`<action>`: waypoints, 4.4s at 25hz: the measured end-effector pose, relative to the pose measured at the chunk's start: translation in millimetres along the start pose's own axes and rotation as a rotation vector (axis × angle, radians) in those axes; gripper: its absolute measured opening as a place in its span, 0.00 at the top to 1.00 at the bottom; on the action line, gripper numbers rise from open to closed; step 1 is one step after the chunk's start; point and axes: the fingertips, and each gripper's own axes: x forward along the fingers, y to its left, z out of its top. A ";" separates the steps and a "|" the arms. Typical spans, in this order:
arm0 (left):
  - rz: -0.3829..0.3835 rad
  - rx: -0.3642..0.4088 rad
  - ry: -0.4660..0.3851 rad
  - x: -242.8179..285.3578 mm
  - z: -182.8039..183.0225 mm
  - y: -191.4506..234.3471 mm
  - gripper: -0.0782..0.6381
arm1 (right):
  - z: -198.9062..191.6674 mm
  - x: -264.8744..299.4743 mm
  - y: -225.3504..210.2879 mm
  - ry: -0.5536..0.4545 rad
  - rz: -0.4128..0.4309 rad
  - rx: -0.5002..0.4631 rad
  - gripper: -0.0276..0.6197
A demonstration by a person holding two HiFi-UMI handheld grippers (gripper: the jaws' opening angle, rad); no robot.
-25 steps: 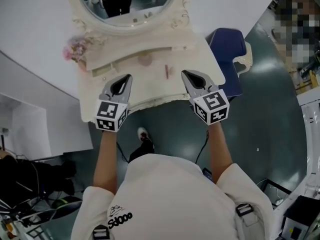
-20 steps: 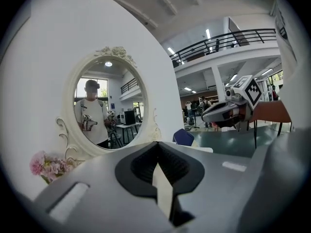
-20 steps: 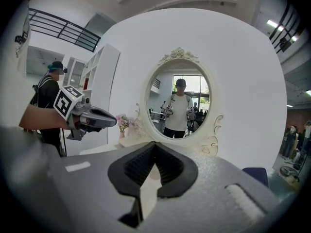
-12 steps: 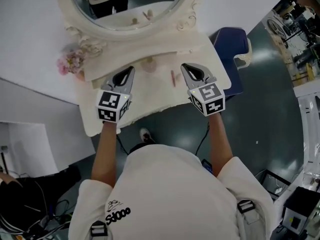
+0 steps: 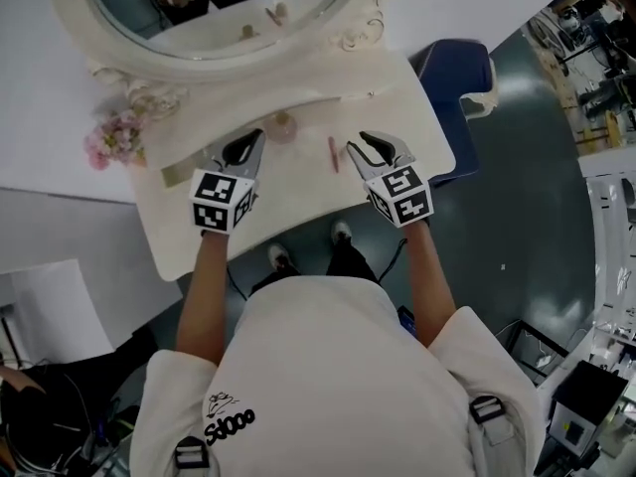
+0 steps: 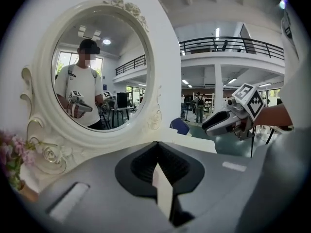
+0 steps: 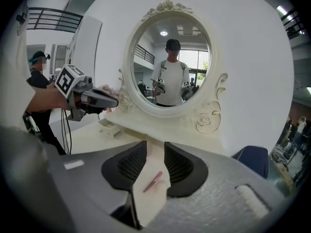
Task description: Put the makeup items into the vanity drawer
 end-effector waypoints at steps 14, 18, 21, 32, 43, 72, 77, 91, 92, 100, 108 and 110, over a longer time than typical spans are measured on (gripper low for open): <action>0.120 -0.091 0.220 73.7 -70.2 -11.5 0.87 | -124.4 76.4 -16.3 0.271 0.249 -0.118 0.69; 0.165 -0.122 0.249 75.9 -77.1 -19.6 0.87 | -137.7 91.7 -18.2 0.300 0.322 -0.161 0.69; 0.198 -0.149 0.266 70.4 -81.1 -25.4 0.87 | -142.4 99.1 -13.9 0.318 0.377 -0.194 0.69; 0.258 -0.152 0.252 50.8 -78.5 -22.5 0.87 | -156.5 106.2 5.1 0.365 0.496 -0.229 0.75; 0.282 -0.147 0.192 16.0 -77.3 -2.4 0.87 | -99.7 101.2 -3.0 0.295 0.406 -0.270 0.78; 0.582 -0.322 0.107 -197.2 -164.5 149.5 0.87 | 68.2 213.3 258.7 0.099 0.589 -0.417 0.77; 0.595 -0.341 0.115 -219.6 -178.7 170.6 0.87 | 53.5 248.0 280.3 0.166 0.581 -0.407 0.76; 0.631 -0.384 0.123 -249.9 -198.7 187.5 0.87 | 39.7 273.9 296.1 0.205 0.565 -0.414 0.69; 0.630 -0.382 0.123 -248.9 -197.8 186.9 0.87 | 41.0 272.7 296.4 0.199 0.570 -0.414 0.68; 0.586 -0.348 0.114 -222.1 -178.2 176.7 0.87 | 64.5 248.0 268.8 0.111 0.523 -0.373 0.68; 0.486 -0.300 0.115 -161.4 -149.7 142.5 0.87 | 45.8 207.9 176.0 0.093 0.383 -0.277 0.68; 0.448 -0.285 0.117 -141.5 -141.5 129.3 0.87 | 31.9 196.5 152.8 0.115 0.359 -0.248 0.68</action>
